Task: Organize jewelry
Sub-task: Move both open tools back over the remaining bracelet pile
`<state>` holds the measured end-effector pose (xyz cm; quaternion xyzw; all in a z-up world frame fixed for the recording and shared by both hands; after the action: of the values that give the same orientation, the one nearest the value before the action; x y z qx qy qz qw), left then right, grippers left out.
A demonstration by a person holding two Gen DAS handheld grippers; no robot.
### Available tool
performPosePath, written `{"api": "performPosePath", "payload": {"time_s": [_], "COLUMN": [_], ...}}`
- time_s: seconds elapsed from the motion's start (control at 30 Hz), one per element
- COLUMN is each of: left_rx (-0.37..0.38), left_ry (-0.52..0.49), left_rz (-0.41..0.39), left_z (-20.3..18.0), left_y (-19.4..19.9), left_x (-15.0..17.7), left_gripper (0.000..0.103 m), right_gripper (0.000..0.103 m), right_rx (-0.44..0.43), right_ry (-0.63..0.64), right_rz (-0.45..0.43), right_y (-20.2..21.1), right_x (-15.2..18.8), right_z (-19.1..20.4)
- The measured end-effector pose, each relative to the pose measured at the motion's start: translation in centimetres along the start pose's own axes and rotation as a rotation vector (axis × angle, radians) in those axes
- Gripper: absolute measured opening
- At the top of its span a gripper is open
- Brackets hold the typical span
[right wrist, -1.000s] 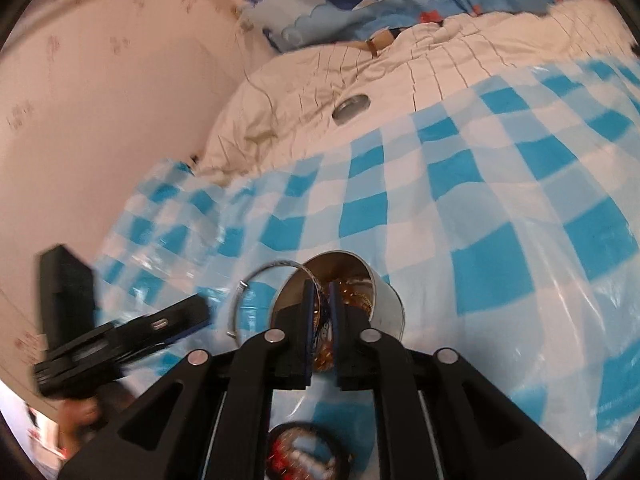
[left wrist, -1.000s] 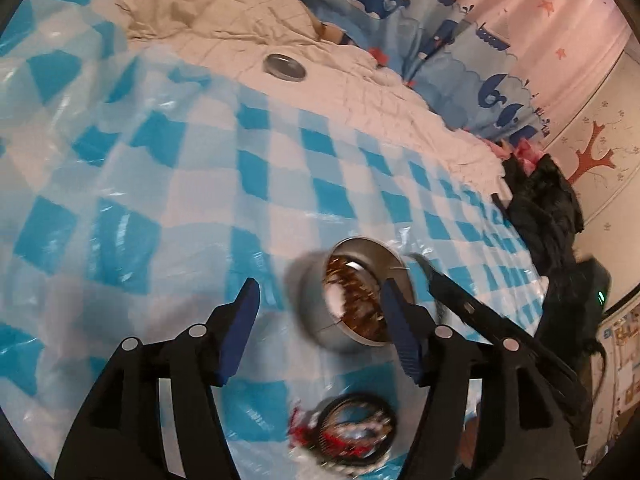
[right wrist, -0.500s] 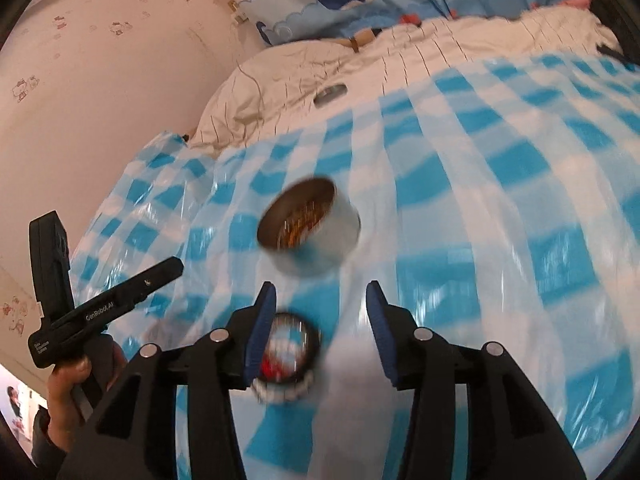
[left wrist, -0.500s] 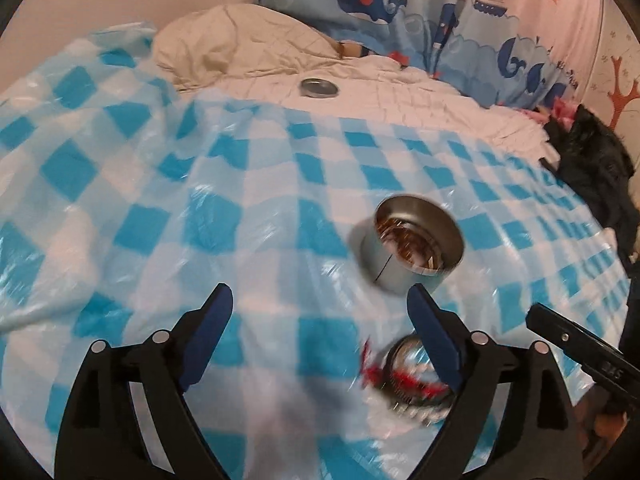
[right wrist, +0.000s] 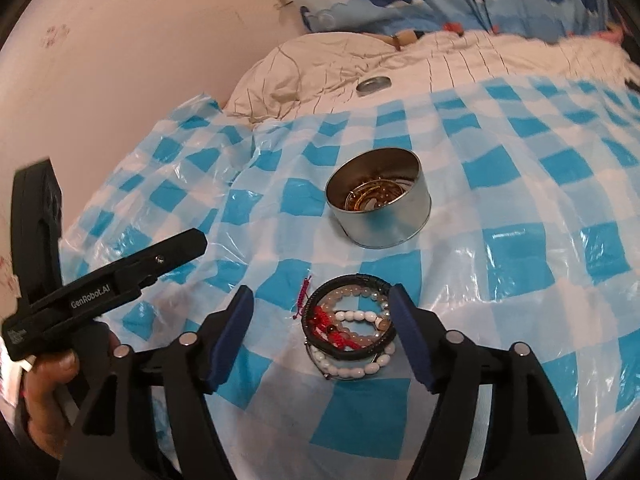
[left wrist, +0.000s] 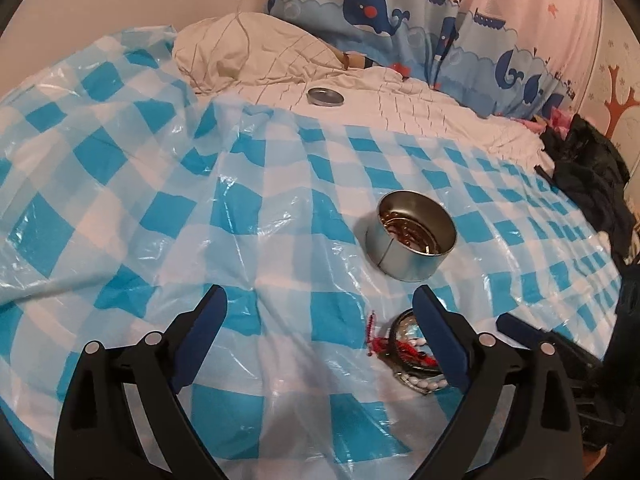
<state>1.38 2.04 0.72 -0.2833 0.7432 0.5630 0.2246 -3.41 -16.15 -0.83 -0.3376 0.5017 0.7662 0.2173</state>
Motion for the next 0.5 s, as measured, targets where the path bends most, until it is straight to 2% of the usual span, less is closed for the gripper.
{"api": "performPosePath", "payload": {"time_s": [0.27, 0.5], "left_rx": [-0.053, -0.078], "left_ry": [-0.022, -0.050], "left_rz": [-0.030, -0.039], "left_z": [0.4, 0.0], "left_y": [-0.4, -0.8], "left_x": [-0.7, -0.8], "left_gripper": [0.092, 0.094], "right_gripper": [0.070, 0.075], "right_rx": [0.028, 0.037], "right_ry": [-0.012, 0.030], "right_rz": [0.028, 0.036], "right_y": [-0.9, -1.0], "right_x": [0.3, 0.3], "right_z": [-1.1, -0.7]}}
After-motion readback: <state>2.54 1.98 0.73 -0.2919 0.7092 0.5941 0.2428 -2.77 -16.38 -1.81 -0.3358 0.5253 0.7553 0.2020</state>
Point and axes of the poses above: each gripper's, at about its wrist camera, not at the fingertips, and y roughly against the way its jaws point, z to its left, x to its underside, the point moved 5 cm from there along -y, roughly the way its jaws point, and after that the axes turned 9 degrees about y, right-handed, at the moved point
